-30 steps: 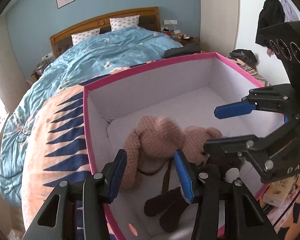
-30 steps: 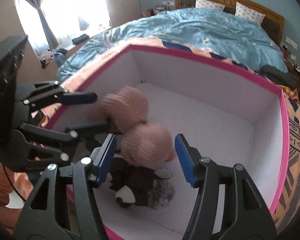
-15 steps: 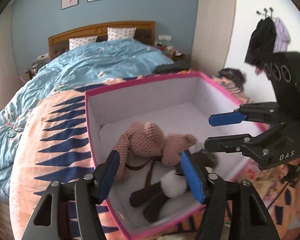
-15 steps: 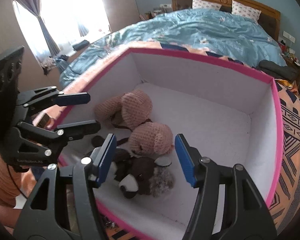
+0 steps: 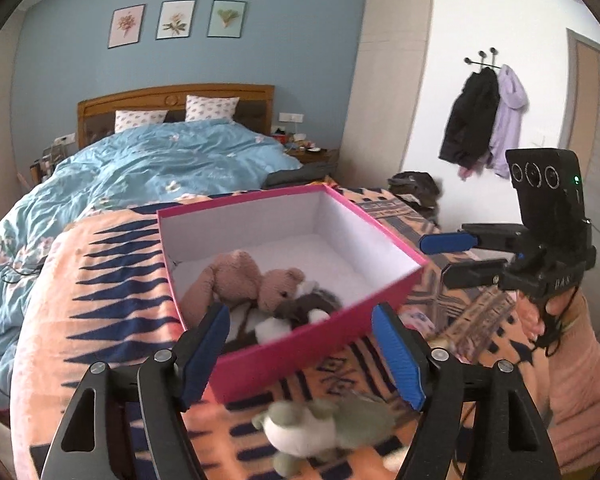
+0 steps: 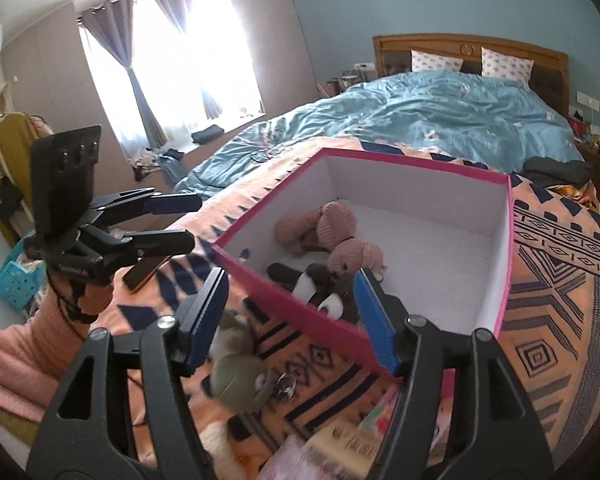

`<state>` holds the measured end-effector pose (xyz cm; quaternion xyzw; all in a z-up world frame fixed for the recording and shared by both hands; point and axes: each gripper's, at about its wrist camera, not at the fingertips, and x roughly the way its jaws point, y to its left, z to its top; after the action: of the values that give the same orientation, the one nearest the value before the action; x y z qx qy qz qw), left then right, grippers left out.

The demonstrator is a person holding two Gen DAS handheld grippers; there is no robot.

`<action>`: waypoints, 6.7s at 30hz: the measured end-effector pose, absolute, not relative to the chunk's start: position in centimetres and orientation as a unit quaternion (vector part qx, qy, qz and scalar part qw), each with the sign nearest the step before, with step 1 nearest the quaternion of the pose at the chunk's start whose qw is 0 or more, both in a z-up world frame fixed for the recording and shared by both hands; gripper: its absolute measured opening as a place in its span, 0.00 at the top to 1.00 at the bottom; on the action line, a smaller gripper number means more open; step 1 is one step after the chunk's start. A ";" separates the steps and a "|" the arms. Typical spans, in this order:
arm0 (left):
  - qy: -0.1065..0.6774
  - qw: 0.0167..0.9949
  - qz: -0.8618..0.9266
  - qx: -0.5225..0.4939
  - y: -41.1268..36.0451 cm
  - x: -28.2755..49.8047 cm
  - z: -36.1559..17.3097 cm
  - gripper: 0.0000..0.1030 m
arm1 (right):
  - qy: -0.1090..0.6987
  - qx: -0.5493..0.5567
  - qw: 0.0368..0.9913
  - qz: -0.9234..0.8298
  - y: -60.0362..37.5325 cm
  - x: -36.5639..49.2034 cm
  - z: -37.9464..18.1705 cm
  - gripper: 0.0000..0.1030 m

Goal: Organize objects
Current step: 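Withdraw the right gripper and move it to the green-and-white plush, then grasp the green-and-white plush with the right gripper and lift it, then carry the green plush into the pink box and open the right gripper, then withdraw the right gripper and move it to the cream fluffy teddy, then grasp the cream teddy with the right gripper and lift it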

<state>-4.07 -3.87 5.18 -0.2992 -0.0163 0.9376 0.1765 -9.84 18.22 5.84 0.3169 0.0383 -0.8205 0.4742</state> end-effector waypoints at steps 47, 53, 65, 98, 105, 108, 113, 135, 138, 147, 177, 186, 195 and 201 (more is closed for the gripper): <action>-0.059 0.189 0.878 -0.436 -3.0 -4.7 -7.2 0.43 | 0.047 0.419 0.439 -0.794 14.2 -6.6 -6.2 0.50; -0.063 0.188 0.878 -0.435 -3.1 -5.1 -7.3 0.46 | 0.031 0.424 0.443 -0.789 14.3 -5.7 -6.5 0.41; -0.066 0.198 0.875 -0.437 -3.0 -5.3 -6.9 0.43 | 0.026 0.423 0.433 -0.796 13.7 -6.7 -7.0 0.50; -0.061 0.157 0.932 -0.320 -5.3 -13.7 6.8 0.43 | 0.049 0.284 0.472 -0.833 12.8 -16.3 7.6 0.50; -0.075 0.146 0.928 -0.335 -6.2 -17.4 5.7 0.43 | 0.056 0.295 0.470 -0.830 10.9 -20.6 7.2 0.50; -0.067 0.144 0.924 -0.348 -5.9 -19.1 4.8 0.49 | 0.068 0.313 0.462 -0.827 9.7 -22.4 6.2 0.51; -0.084 0.133 0.913 -0.376 -6.8 -21.8 2.5 0.49 | 0.068 0.348 0.453 -0.818 8.3 -25.4 4.3 0.52; -0.054 0.067 0.913 -0.398 -7.7 -23.7 0.7 0.48 | 0.017 0.481 0.346 -0.805 6.8 -34.0 -0.8 0.42; -0.047 0.063 0.913 -0.401 -7.6 -23.7 0.4 0.48 | 0.020 0.483 0.337 -0.808 7.6 -33.9 -1.1 0.41; -0.031 0.053 0.916 -0.396 -7.1 -23.4 0.7 0.47 | 0.065 0.484 0.373 -0.789 4.5 -32.6 -2.2 0.48; -0.047 0.171 0.930 -0.321 -4.2 -3.2 5.4 0.26 | 0.051 0.332 0.509 -0.793 17.0 -10.9 6.8 0.43; -0.028 0.219 0.896 -0.386 -0.4 0.8 0.1 0.26 | 0.100 0.376 0.514 -0.765 17.0 -5.3 0.9 0.43; -0.022 0.250 0.862 -0.440 2.7 3.0 -4.2 0.26 | 0.102 0.424 0.525 -0.731 15.6 -3.2 -4.3 0.43; -0.033 0.255 0.841 -0.476 3.4 4.2 -6.8 0.26 | 0.102 0.449 0.530 -0.712 15.0 -2.3 -6.7 0.43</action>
<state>4.25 3.38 -6.80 -0.4761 -0.0329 0.8409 0.2552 -2.28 14.97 -6.72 0.4490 0.1016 -0.7122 0.5300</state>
